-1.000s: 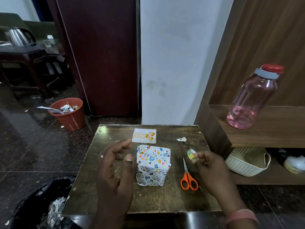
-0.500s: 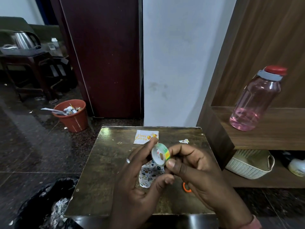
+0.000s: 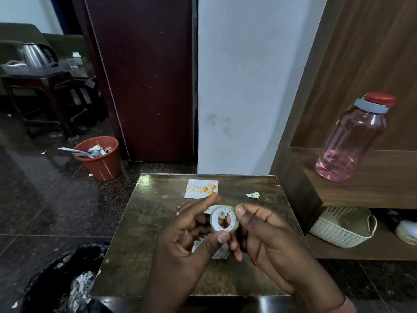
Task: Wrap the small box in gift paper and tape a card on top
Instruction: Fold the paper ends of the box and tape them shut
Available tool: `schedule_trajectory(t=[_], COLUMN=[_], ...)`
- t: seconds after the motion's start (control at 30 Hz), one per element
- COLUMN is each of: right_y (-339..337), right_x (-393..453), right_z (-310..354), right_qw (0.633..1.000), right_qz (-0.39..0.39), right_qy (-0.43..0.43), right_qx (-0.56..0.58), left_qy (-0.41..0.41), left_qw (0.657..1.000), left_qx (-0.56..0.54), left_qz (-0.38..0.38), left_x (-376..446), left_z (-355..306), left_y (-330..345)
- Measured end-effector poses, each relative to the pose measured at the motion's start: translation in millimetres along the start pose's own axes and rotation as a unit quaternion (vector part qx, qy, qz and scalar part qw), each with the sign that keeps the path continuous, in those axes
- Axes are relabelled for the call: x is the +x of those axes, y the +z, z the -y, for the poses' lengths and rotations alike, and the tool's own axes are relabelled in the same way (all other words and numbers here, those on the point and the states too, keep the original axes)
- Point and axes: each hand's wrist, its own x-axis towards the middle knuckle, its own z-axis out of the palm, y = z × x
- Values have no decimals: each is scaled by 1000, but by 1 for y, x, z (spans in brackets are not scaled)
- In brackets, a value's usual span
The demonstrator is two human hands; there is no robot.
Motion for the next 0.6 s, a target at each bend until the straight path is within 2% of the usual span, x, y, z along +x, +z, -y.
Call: schedule_trajectory(t=[0.1, 0.27, 0.6], right_y=[3, 4, -4], right_x=[1, -1, -5], right_z=[1, 5, 12], right_qw=[1000, 1000, 999], right_qz=[-16, -7, 18], right_qy=[0, 3, 15], right_qx=[0, -14, -31], left_qy=[-30, -23, -18], left_qw=[999, 999, 999], left_qx=[-23, -39, 0], left_qz=[1, -3, -37], left_x=[2, 2, 4], left_z=[-5, -7, -4], left_y=[1, 5, 1])
